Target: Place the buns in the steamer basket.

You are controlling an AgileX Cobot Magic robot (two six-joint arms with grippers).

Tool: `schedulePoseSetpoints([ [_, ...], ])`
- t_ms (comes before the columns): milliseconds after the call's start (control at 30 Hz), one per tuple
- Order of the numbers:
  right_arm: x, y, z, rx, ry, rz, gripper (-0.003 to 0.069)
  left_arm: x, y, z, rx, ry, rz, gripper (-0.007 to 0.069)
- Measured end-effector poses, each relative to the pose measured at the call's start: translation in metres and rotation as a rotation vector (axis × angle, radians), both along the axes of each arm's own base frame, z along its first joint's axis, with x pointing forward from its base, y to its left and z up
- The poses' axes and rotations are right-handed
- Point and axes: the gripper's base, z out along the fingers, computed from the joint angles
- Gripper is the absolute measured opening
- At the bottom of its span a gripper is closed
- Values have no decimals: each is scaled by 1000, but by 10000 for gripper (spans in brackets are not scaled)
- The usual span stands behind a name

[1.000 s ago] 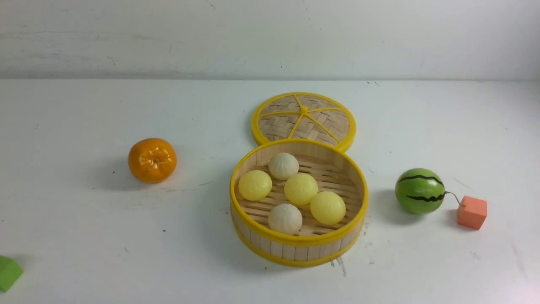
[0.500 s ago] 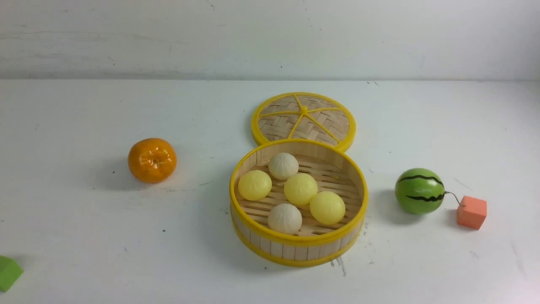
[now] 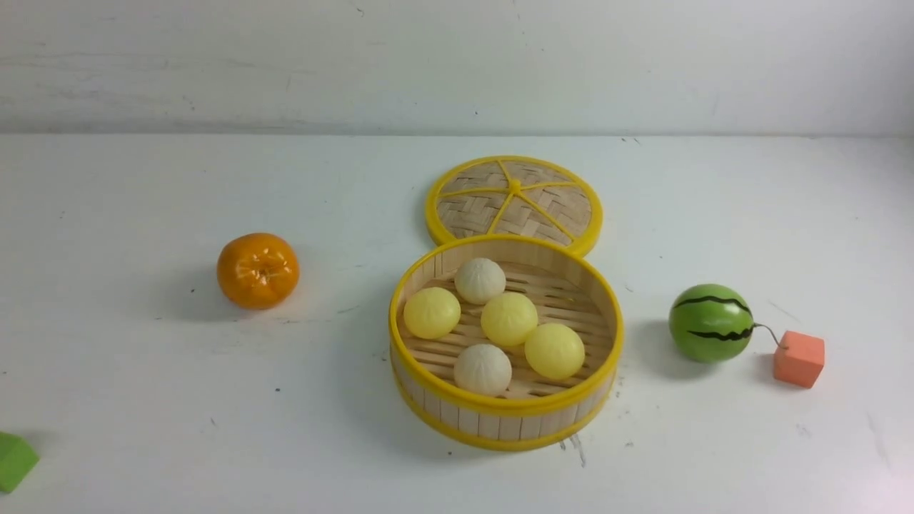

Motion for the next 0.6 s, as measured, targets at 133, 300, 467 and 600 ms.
schedulePoseSetpoints([
  [133, 0, 0, 0, 0, 0, 0, 4, 0, 0, 0, 1, 1, 0, 102],
  [300, 0, 0, 0, 2, 1, 0, 8, 0, 0, 0, 1, 1, 0, 104],
  [467, 0, 0, 0, 2, 1, 0, 13, 0, 0, -1, 4, 4, -1, 110],
  [600, 0, 0, 0, 2, 1, 0, 15, 0, 0, -1, 5, 6, -2, 113],
])
